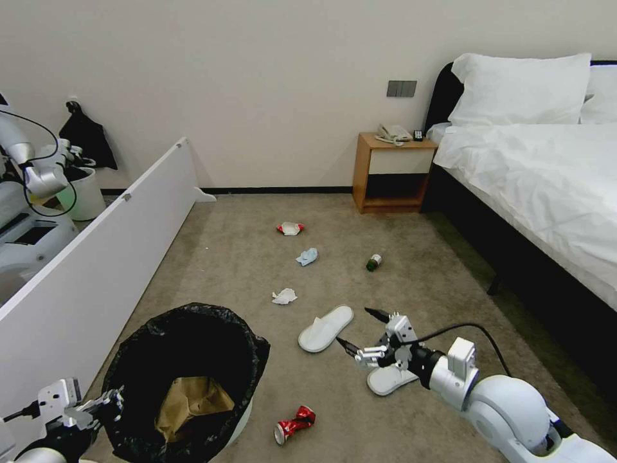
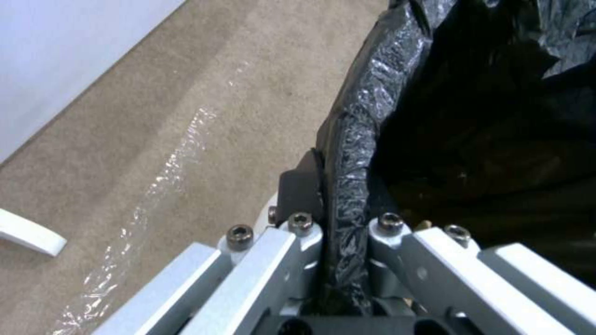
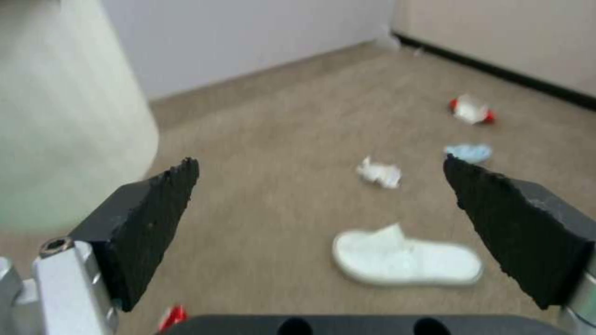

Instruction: Pick up the trash bin, then pick up the garbage from the floor and place it into the trash bin.

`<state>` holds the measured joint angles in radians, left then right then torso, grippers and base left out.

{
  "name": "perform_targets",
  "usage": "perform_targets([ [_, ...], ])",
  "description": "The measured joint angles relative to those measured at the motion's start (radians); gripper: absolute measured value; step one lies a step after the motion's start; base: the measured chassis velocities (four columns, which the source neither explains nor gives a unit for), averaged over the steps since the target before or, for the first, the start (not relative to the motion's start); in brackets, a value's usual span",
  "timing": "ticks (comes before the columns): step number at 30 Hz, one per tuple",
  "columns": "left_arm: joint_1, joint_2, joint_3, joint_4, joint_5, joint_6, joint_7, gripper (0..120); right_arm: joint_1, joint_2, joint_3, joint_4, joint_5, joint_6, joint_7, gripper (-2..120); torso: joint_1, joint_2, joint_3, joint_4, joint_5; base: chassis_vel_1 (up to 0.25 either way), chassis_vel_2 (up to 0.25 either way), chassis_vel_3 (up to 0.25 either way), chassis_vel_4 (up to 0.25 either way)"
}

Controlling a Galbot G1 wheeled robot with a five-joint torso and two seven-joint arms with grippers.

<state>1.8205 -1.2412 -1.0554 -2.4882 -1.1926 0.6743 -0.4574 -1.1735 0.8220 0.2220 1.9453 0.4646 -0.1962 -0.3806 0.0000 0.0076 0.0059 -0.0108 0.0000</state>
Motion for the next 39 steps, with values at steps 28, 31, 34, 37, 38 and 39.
perform_targets([
  [28, 0.007, -0.008, 0.013, -0.012, 0.005, 0.000, -0.002, 3, 0.176, 0.091, -0.314, -0.301, -0.065, -0.081, 0.107, 100, 0.000, 0.000, 0.000, 0.0000, -0.0002, 0.000, 0.000, 0.000, 0.000],
  [31, 0.006, -0.008, 0.014, -0.012, 0.006, 0.000, -0.002, 3, 0.184, 0.111, -0.326, -0.340, -0.063, -0.105, 0.130, 100, 0.000, 0.000, 0.000, 0.0001, -0.0001, 0.000, 0.000, 0.000, 0.000],
  [34, 0.007, -0.010, 0.016, -0.012, 0.006, 0.000, -0.002, 3, 0.193, 0.123, -0.337, -0.367, -0.063, -0.117, 0.138, 100, 0.000, 0.000, 0.000, 0.0001, -0.0001, 0.000, 0.000, 0.000, 0.000],
  [37, 0.007, -0.011, 0.016, -0.012, 0.006, 0.000, -0.002, 3, 0.202, 0.136, -0.350, -0.391, -0.063, -0.137, 0.143, 100, 0.000, 0.000, 0.000, 0.0001, -0.0001, 0.000, 0.000, 0.000, 0.000],
  [38, 0.008, -0.011, 0.016, -0.012, 0.006, 0.000, -0.002, 3, 0.204, 0.140, -0.353, -0.396, -0.063, -0.145, 0.144, 100, 0.000, 0.000, 0.000, 0.0001, -0.0001, 0.000, 0.000, 0.000, 0.000],
  [39, 0.009, -0.011, 0.015, -0.012, 0.007, 0.001, -0.002, 3, 0.208, 0.145, -0.358, -0.403, -0.065, -0.155, 0.146, 100, 0.000, 0.000, 0.000, 0.0001, -0.0001, 0.000, 0.000, 0.000, 0.000],
])
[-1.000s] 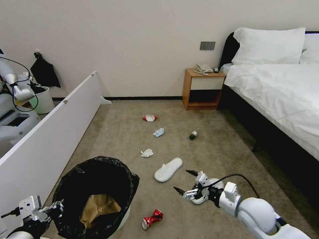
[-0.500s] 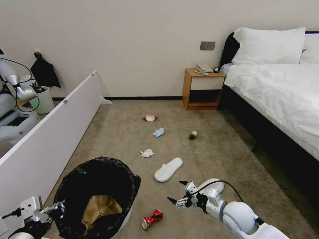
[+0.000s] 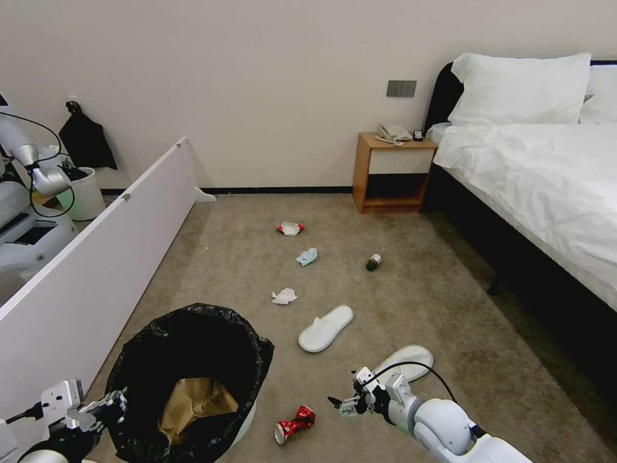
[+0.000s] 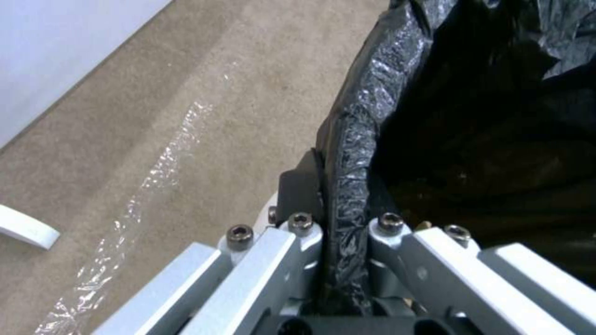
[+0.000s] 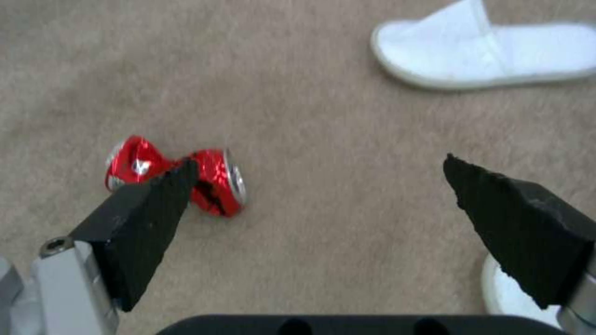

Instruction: Pick up the trash bin, then pick up the garbage from the floor and place it into the trash bin.

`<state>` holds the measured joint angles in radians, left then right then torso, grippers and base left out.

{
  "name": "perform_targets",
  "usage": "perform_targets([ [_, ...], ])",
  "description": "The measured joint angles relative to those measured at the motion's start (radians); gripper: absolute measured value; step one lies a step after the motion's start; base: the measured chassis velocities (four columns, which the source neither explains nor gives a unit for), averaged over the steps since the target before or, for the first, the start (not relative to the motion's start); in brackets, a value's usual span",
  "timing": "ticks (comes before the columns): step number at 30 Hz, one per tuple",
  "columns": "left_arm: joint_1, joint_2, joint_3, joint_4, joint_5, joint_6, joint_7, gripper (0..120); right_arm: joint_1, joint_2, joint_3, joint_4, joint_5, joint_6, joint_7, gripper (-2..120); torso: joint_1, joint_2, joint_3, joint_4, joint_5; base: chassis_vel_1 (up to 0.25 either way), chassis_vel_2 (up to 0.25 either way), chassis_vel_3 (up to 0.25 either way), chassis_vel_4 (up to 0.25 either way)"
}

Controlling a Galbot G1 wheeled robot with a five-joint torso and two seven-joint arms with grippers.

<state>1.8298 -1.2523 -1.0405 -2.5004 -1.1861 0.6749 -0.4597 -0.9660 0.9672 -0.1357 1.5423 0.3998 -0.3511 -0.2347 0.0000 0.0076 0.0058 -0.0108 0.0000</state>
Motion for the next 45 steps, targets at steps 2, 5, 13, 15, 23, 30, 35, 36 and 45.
perform_targets([
  [2, 0.001, -0.001, -0.001, 0.000, 0.000, 0.000, 0.000, 3, 0.006, 0.008, -0.006, -0.010, -0.006, -0.009, 0.001, 100, 0.000, 0.000, 0.000, 0.0000, -0.0001, 0.000, 0.000, 0.000, 0.000],
  [5, 0.001, -0.003, -0.001, 0.000, 0.000, 0.000, 0.000, 3, 0.014, 0.017, -0.015, -0.022, -0.014, -0.016, 0.001, 100, 0.000, 0.000, 0.000, 0.0000, 0.0000, 0.000, 0.000, 0.000, 0.000],
  [13, -0.001, -0.003, 0.002, 0.000, 0.001, 0.000, 0.001, 3, 0.036, 0.043, -0.040, -0.061, -0.025, -0.028, -0.003, 100, 0.000, 0.000, 0.000, 0.0000, -0.0001, 0.000, 0.000, 0.000, 0.000],
  [15, 0.000, -0.003, 0.001, 0.000, 0.001, 0.000, 0.001, 3, 0.042, 0.054, -0.046, -0.075, -0.029, -0.028, -0.005, 100, 0.000, 0.000, 0.000, -0.0001, -0.0001, 0.000, 0.000, 0.000, 0.000],
  [23, 0.002, -0.006, 0.001, 0.000, 0.003, 0.000, 0.001, 3, 0.074, 0.105, -0.068, -0.117, -0.032, -0.028, -0.004, 100, 0.000, 0.000, 0.000, 0.0001, -0.0001, 0.000, 0.000, 0.000, 0.000],
  [30, 0.000, -0.006, 0.004, 0.000, 0.003, 0.000, 0.001, 3, 0.099, 0.166, -0.078, -0.176, -0.056, -0.024, -0.004, 100, 0.000, 0.000, 0.000, 0.0000, -0.0001, 0.000, 0.000, 0.000, 0.000],
  [35, 0.000, -0.007, 0.005, 0.000, 0.004, 0.000, 0.002, 3, 0.118, 0.217, -0.085, -0.223, -0.073, -0.020, -0.004, 100, 0.000, 0.000, 0.000, 0.0003, -0.0001, 0.000, 0.000, 0.000, 0.000],
  [36, 0.000, -0.006, 0.005, 0.000, 0.004, 0.000, 0.002, 3, 0.119, 0.225, -0.088, -0.234, -0.077, -0.020, -0.004, 100, 0.000, 0.000, 0.000, 0.0001, -0.0001, 0.000, 0.000, 0.000, 0.000],
  [45, -0.002, -0.003, 0.005, 0.000, 0.004, 0.000, 0.002, 3, 0.123, 0.262, -0.091, -0.290, -0.097, -0.018, -0.006, 100, 0.000, 0.000, 0.000, 0.0002, -0.0001, 0.000, 0.000, 0.000, 0.000],
])
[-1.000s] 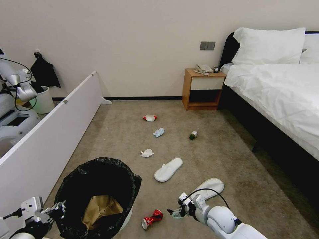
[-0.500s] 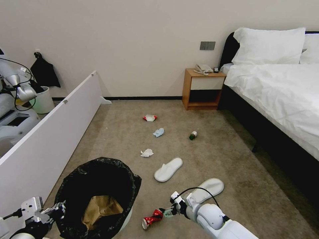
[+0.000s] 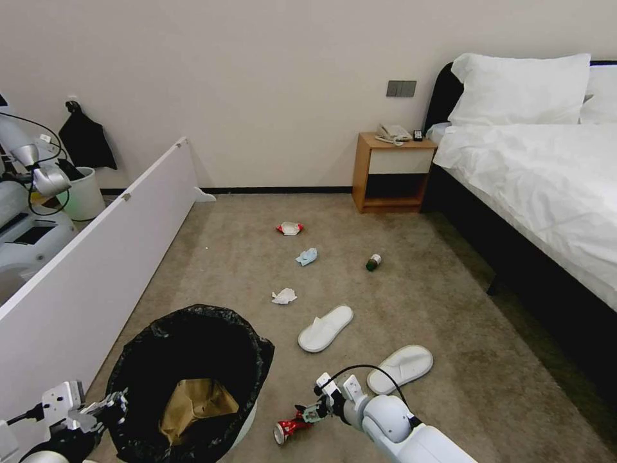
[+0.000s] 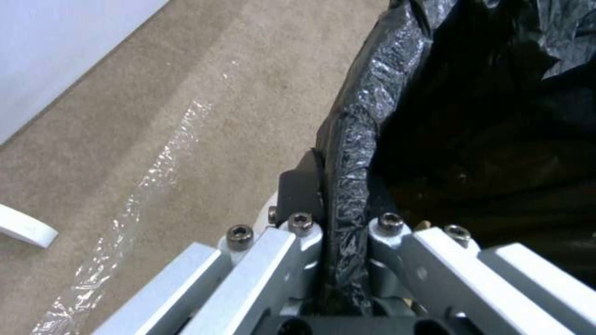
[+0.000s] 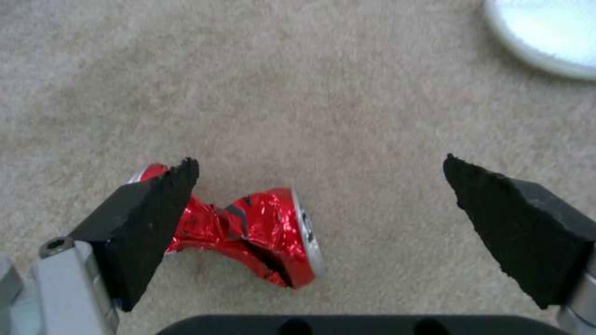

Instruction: Pick up the trash bin, then pick up the garbage from the floor and place it into the trash bin.

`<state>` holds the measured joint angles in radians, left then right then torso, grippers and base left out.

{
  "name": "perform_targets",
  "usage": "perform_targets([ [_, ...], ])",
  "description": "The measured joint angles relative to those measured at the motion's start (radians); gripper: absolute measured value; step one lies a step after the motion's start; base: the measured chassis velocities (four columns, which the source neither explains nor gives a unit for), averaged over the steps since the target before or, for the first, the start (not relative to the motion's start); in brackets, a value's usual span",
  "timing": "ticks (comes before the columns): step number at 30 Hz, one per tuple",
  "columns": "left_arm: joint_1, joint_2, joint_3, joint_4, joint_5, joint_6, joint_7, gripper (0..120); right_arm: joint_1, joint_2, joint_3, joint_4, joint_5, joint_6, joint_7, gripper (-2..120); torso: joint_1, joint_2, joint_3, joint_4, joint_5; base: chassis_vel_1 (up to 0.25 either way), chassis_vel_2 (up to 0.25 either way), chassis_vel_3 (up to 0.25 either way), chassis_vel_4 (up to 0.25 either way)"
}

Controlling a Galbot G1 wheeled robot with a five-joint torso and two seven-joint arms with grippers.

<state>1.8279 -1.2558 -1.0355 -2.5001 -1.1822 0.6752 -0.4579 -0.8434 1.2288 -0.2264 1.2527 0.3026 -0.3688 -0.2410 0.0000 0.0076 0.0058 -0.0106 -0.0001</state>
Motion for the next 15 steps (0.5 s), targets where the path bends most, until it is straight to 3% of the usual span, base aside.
perform_targets([
  [15, 0.002, 0.000, -0.001, 0.000, -0.002, 0.000, 0.001, 3, -0.020, 0.019, 0.013, -0.054, -0.042, 0.008, -0.003, 100, 0.000, 0.000, 0.000, -0.0001, 0.0001, 0.000, 0.000, 0.000, 0.000],
])
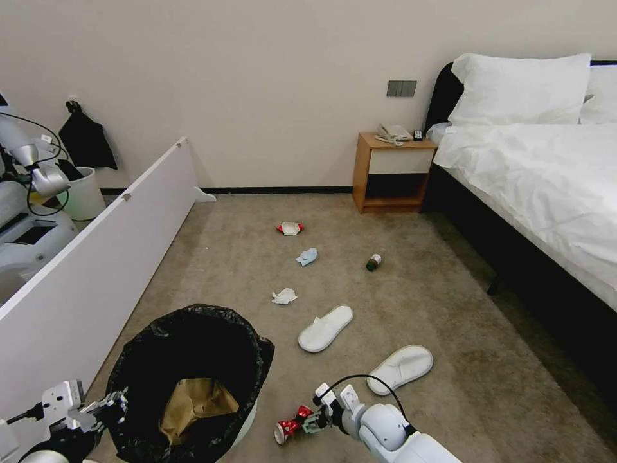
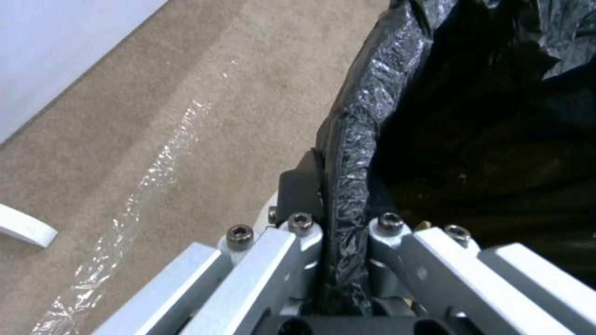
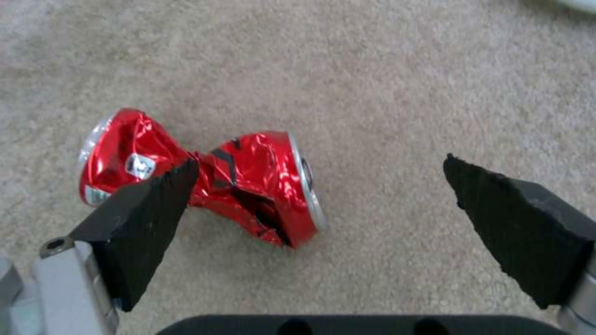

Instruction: Pick up the trash bin, then pick up the garbage from the floor and place it into the trash bin.

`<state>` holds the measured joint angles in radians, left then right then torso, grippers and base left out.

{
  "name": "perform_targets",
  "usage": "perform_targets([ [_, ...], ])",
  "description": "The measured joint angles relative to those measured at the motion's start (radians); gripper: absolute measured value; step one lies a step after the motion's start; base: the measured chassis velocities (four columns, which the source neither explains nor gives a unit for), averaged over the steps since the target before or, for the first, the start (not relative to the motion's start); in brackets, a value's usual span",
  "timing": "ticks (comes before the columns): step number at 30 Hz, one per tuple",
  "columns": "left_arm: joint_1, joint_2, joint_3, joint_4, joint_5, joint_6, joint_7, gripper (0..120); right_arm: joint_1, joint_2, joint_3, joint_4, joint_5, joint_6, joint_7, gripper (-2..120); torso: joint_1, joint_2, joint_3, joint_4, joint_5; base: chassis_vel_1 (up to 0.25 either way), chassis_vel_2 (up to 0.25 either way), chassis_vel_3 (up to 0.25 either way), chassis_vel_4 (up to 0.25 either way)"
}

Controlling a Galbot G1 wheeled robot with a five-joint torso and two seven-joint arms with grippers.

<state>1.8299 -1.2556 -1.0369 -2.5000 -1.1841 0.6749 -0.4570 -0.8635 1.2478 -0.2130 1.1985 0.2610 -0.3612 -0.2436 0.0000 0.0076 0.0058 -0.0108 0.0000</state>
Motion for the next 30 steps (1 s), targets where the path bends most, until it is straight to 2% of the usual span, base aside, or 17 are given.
perform_targets([
  [30, 0.004, -0.004, -0.002, 0.000, -0.001, 0.000, 0.000, 3, 0.024, 0.036, 0.004, -0.080, -0.032, 0.029, -0.025, 100, 0.000, 0.000, 0.000, 0.0000, -0.0001, 0.000, 0.000, 0.000, 0.000],
])
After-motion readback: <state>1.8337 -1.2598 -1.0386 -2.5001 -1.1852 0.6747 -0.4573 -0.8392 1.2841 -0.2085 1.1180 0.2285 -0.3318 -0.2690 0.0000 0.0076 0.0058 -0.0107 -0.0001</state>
